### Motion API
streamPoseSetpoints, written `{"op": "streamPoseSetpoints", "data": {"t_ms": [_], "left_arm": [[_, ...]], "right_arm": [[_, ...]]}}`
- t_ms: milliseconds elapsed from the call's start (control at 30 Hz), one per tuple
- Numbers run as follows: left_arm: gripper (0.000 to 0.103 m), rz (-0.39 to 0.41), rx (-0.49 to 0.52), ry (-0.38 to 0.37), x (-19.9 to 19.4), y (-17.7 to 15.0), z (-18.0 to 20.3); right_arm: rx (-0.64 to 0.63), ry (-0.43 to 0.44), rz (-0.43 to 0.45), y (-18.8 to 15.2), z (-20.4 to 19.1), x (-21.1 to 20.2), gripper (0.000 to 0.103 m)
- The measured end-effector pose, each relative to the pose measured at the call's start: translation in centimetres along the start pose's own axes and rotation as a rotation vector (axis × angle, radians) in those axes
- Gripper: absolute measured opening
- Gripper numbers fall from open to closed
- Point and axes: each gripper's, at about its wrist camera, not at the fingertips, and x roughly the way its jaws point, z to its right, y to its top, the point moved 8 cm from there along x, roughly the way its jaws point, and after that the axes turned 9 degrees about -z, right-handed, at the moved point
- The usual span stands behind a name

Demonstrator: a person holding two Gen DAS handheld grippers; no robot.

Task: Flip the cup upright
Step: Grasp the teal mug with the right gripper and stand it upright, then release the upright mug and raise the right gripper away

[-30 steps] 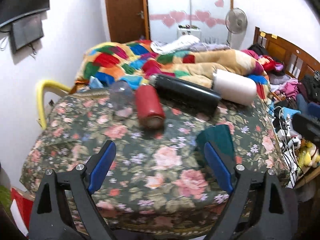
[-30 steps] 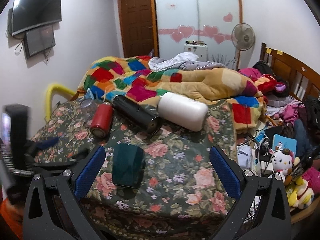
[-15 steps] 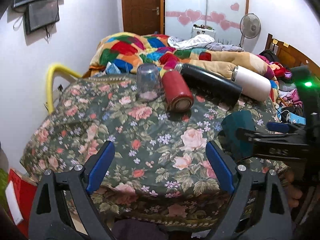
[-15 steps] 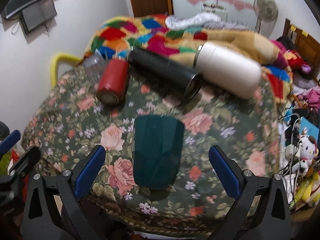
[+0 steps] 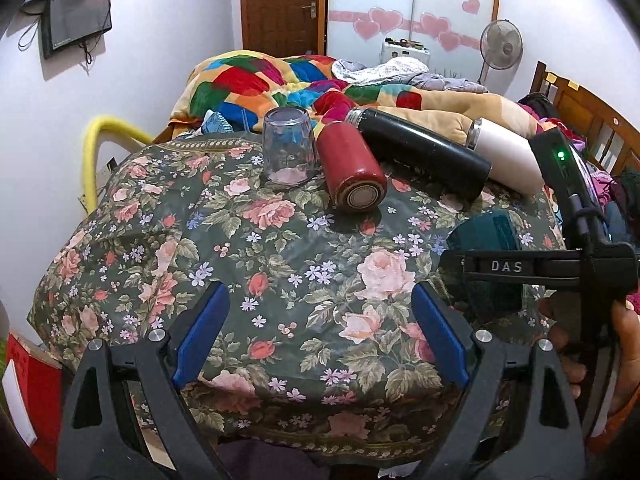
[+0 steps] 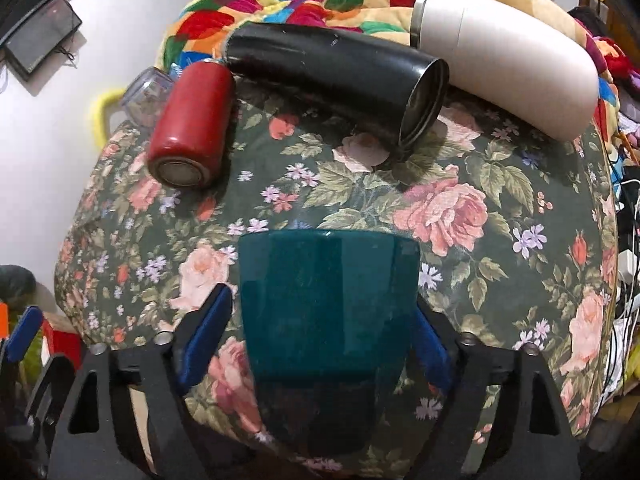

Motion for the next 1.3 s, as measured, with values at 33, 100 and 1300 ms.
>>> {"op": "streamPoseSetpoints", "data": {"t_ms": [33,100,1300], "left_arm": [[0.092,0.002,0.001,0.000,0.0,0.1,0.0],[0.092,0.003,-0.001,0.000,-0.2,0.1,0.0],[0.092,-0.003,-0.048,0.003,-1.0,0.0,-1.0]], "right_arm": [[0.003,-0.010,-0.002,0.0,0.2,0.1,0.072],[-0.001,-0.011,-0.002,0.1,0.2,0.1,0.071],[-0.150,-0.048,0.068,-1.4,-3.0,-2.0,0.076]]}}
